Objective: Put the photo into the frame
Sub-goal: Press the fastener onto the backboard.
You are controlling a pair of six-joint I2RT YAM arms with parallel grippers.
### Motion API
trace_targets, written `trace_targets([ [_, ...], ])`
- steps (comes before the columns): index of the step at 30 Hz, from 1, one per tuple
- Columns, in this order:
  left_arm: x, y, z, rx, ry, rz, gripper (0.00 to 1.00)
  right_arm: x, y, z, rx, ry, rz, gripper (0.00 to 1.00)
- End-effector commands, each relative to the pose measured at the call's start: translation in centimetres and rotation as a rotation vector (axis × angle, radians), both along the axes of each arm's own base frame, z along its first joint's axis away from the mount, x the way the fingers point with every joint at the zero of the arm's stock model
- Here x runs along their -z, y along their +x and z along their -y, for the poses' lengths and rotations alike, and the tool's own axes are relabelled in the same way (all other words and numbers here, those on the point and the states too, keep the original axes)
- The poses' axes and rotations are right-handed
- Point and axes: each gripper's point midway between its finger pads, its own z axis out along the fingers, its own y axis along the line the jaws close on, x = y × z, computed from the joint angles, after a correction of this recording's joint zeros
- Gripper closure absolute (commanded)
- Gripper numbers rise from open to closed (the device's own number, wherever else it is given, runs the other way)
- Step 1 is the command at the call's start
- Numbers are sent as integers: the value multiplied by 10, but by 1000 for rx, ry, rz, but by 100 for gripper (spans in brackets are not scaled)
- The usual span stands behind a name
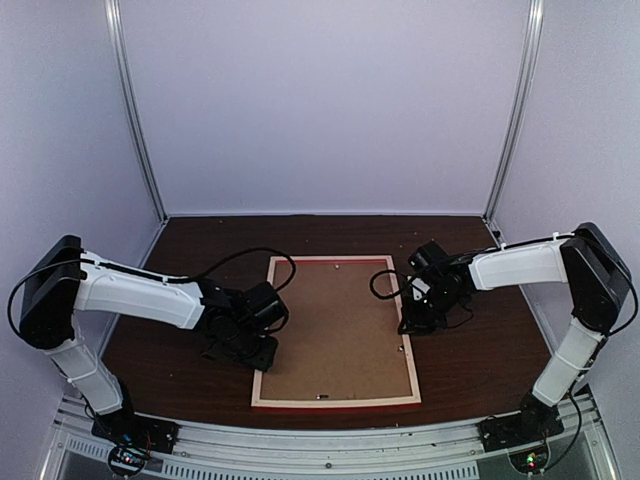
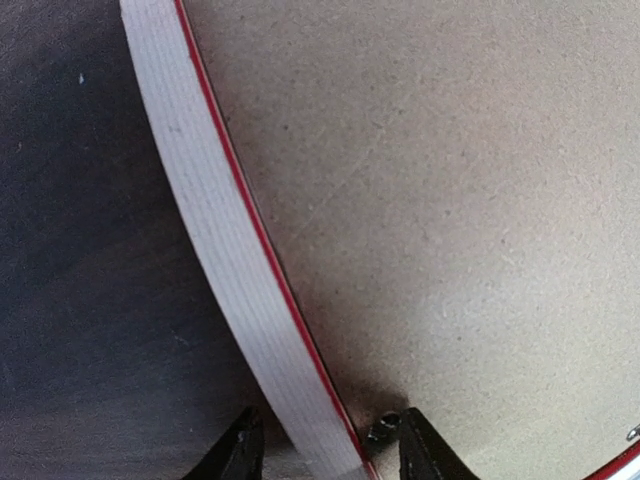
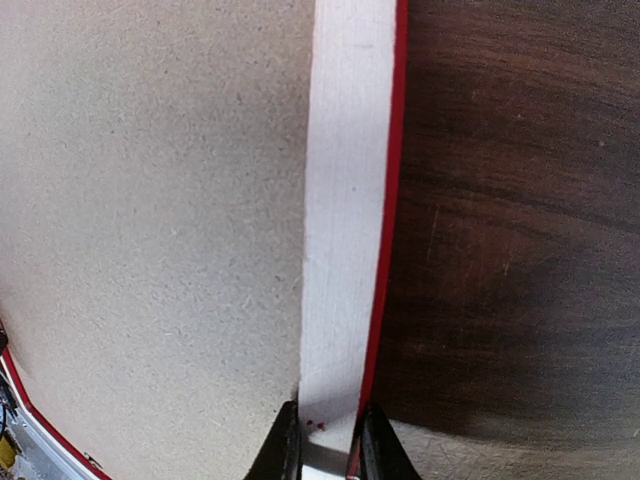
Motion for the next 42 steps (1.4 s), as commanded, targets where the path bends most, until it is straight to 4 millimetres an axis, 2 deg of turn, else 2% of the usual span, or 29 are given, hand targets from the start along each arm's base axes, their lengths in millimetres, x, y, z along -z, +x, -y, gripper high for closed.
trace_targets([
  [1, 1, 5, -6, 11, 43, 19, 55, 34, -11, 17, -4, -76, -65, 95],
  [7, 4, -4, -12, 31, 49, -12, 58, 36, -13, 17, -5, -76, -70, 95],
  [11, 2, -11, -14, 54, 37, -32, 54, 37, -12, 17, -5, -74, -71, 95],
  [17, 3, -10, -18, 64, 62, -24, 59, 37, -11, 15, -2, -66, -73, 95],
  [30, 0, 9, -8, 112, 58, 62, 74, 38, -13, 16, -17, -73, -74, 95],
  [36, -2, 15, -4, 175, 53, 108, 78, 37, -11, 16, -61, -95, -78, 95],
  [39, -5, 15, -1, 196, 44, 113, 75, 35, -10, 16, -74, -105, -75, 95],
  [42, -12, 14, 5, 215, 17, 113, 63, 33, -9, 15, -82, -106, -72, 95],
])
